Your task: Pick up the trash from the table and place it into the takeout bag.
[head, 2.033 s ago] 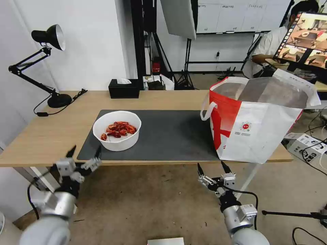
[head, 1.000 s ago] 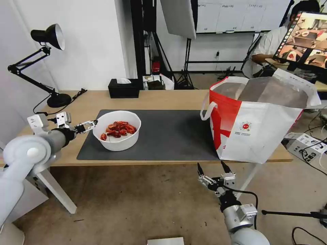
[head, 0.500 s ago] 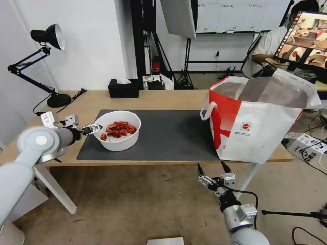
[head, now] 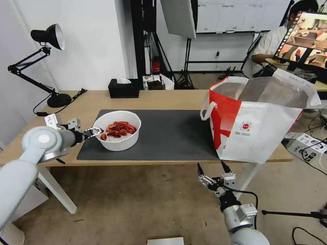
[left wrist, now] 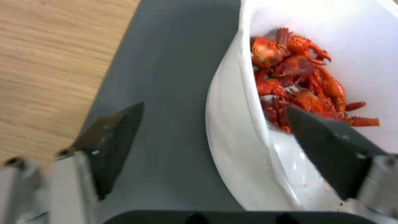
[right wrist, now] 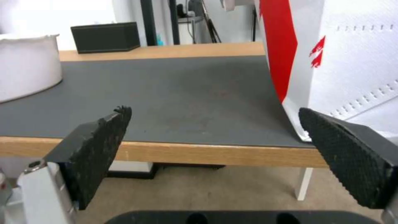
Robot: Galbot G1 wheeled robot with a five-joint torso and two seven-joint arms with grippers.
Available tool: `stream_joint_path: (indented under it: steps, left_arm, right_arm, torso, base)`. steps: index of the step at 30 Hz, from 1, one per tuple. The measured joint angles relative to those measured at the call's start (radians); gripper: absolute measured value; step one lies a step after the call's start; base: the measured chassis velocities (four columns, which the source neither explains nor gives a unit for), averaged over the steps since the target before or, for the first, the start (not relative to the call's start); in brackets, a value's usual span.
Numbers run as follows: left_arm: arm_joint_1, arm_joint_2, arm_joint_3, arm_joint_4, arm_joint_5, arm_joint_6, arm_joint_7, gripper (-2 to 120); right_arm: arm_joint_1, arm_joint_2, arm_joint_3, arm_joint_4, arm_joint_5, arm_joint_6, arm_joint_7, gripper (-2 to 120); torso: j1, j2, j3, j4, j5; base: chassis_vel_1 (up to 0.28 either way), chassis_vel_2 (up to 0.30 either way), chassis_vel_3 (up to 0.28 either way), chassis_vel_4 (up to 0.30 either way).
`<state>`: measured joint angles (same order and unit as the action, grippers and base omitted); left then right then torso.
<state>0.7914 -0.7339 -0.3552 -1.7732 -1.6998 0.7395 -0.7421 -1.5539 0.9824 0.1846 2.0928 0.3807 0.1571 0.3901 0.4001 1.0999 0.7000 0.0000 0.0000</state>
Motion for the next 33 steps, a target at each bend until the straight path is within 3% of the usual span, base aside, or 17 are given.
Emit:
stream_joint_path:
  steps: [5, 7, 16, 23, 33]
  left_arm:
    - [0.004, -0.002, 0.000, 0.000, -0.001, -0.002, -0.003, 71]
    - [0.005, -0.002, 0.000, 0.000, -0.002, -0.005, -0.003, 59]
    - [0.013, -0.001, 0.000, -0.007, -0.003, -0.020, -0.003, 30]
    - [0.018, 0.004, -0.004, -0.016, -0.002, -0.044, -0.003, 1]
    - [0.020, 0.004, -0.006, -0.035, -0.002, -0.068, -0.001, 0]
  right_arm:
    - [0.000, 0.000, 0.000, 0.000, 0.000, 0.000, 0.000, 100]
    - [0.000, 0.000, 0.000, 0.000, 0.000, 0.000, 0.000, 100]
    - [0.000, 0.000, 0.000, 0.000, 0.000, 0.000, 0.000, 100]
    - [0.000, 0.000, 0.000, 0.000, 0.000, 0.000, 0.000, 100]
    - [0.000, 0.000, 0.000, 0.000, 0.000, 0.000, 0.000, 100]
  torso:
    - [0.000, 0.000, 0.000, 0.0001, 0.0000]
    - [0.000, 0.000, 0.000, 0.0000, 0.0000]
    - [0.000, 0.000, 0.000, 0.0000, 0.0000]
    - [0.000, 0.000, 0.000, 0.0001, 0.0000]
    - [0.000, 0.000, 0.000, 0.0001, -0.0001]
  base:
    - [0.000, 0.000, 0.000, 0.000]
    - [0.000, 0.000, 0.000, 0.000]
    - [0.000, 0.000, 0.000, 0.000]
    - [0.000, 0.000, 0.000, 0.000]
    - [0.000, 0.000, 0.000, 0.000]
